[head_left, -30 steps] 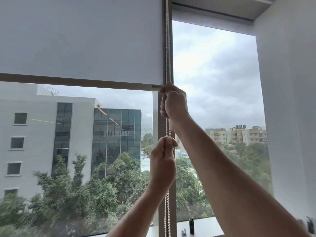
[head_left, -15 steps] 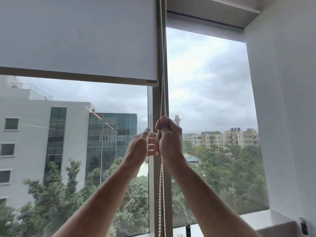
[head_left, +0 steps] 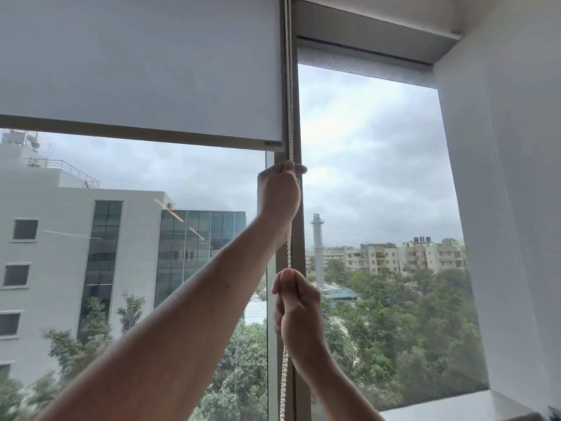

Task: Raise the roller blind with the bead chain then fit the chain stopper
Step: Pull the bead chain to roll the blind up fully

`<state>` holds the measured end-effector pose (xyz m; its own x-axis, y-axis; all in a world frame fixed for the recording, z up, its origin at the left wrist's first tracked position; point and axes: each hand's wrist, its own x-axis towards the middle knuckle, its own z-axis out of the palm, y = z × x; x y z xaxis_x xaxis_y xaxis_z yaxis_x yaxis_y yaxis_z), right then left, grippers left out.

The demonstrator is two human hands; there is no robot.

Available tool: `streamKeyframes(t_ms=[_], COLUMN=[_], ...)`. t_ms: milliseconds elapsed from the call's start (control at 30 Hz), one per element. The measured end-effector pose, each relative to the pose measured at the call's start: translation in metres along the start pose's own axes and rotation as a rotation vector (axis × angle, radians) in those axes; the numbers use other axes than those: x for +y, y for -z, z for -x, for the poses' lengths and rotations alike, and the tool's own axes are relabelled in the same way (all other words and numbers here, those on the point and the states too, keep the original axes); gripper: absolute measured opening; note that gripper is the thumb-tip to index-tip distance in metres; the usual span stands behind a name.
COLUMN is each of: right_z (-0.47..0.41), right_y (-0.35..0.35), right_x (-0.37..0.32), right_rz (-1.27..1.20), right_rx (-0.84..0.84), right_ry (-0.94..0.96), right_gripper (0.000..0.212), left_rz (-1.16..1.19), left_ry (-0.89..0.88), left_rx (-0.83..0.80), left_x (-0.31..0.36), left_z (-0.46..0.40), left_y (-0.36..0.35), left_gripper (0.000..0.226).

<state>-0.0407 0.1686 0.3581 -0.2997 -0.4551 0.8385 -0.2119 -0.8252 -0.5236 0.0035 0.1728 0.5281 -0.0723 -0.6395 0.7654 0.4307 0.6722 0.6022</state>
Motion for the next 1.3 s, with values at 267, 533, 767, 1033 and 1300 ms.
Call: streamKeyframes(t_ms=[267,533,767,1033,1300], right_z=[-0.029,-0.070,-0.112,-0.153,-0.140], right_y=[0.023,0.023,0.013,-0.023,-0.032], right_x=[-0.009,-0.030,-0.063,-0.120,-0.114], right_rz=[-0.091,0.099,-0.078,-0.273,-0.149], right_rx=[-0.176,-0.090,-0.059,-0.004,0.151], right_ry=[-0.171,-0.174,-0.166,-0.277,-0.093], right_gripper=[0.063,0.075,0.047,0.034,0.040], left_rz=[-0.101,-0.067,-0.142,-0.121,-0.085], left_ry=[-0.157,-0.164,-0.210,-0.205,-0.175], left_rx=[0.066,0.048,0.063,0.071,-0.044], left_x=[-0.007,-0.034,-0.057,-0.071,-0.082], left_z=[0.014,0.041,0.065,0.078,0.081], left_y=[0.007,0.023,0.029,0.031,0.038], left_gripper=[0.039,0.037,0.036,0.032,0.036])
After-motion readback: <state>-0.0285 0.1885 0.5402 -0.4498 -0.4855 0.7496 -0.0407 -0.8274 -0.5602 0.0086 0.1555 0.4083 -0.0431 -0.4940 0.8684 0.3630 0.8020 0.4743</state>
